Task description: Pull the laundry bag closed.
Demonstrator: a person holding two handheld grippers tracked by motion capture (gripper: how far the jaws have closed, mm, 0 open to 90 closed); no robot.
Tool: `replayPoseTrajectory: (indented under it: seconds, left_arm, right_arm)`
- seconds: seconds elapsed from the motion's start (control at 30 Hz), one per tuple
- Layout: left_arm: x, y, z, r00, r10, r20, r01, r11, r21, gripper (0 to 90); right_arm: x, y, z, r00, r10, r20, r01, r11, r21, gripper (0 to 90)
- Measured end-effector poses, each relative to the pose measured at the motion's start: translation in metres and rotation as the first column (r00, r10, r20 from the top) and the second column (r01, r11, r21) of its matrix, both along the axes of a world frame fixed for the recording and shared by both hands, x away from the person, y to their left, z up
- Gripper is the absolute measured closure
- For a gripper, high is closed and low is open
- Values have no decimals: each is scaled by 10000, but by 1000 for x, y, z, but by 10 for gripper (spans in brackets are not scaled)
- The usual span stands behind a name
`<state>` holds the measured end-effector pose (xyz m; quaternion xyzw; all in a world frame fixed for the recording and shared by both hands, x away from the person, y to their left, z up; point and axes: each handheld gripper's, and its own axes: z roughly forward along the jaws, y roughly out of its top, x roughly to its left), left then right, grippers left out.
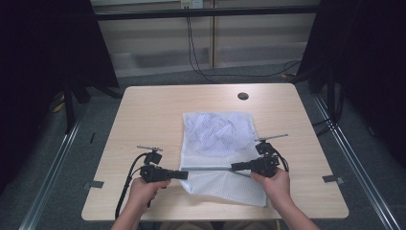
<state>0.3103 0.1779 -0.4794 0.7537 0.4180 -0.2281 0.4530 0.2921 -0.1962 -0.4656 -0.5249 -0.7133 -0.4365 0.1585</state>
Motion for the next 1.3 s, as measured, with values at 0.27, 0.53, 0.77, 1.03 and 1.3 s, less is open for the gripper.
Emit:
replayPoseTrajectory:
  seconds: [0.27, 0.53, 0.77, 1.03, 1.3]
  left_arm:
    - [0, 2, 0, 10000, 11, 25, -11, 10000, 7, 879]
    - [0, 2, 0, 10000, 16, -80, -16, 10000, -11, 879]
    - [0, 4, 0, 9999, 41, -108, -42, 10000, -55, 879]
    - [0, 4, 0, 10000, 1, -87, -1, 10000, -26, 879]
    - [0, 4, 0, 9999, 46, -117, -46, 10000, -7, 879]
  right_arm:
    - [-1, -4, -1, 9999, -99, 34, 99, 9999, -18, 870]
    - [-3, -10, -1, 9999, -148, 37, 148, 9999, 32, 870]
    - [-4, -16, -2, 9996, -283, 24, 283, 9996, -27, 870]
    - [-5, -18, -1, 9997, -234, 52, 234, 9997, 12, 870]
    - [-5, -20, 0, 9996, -254, 112, 255, 9995, -166, 870]
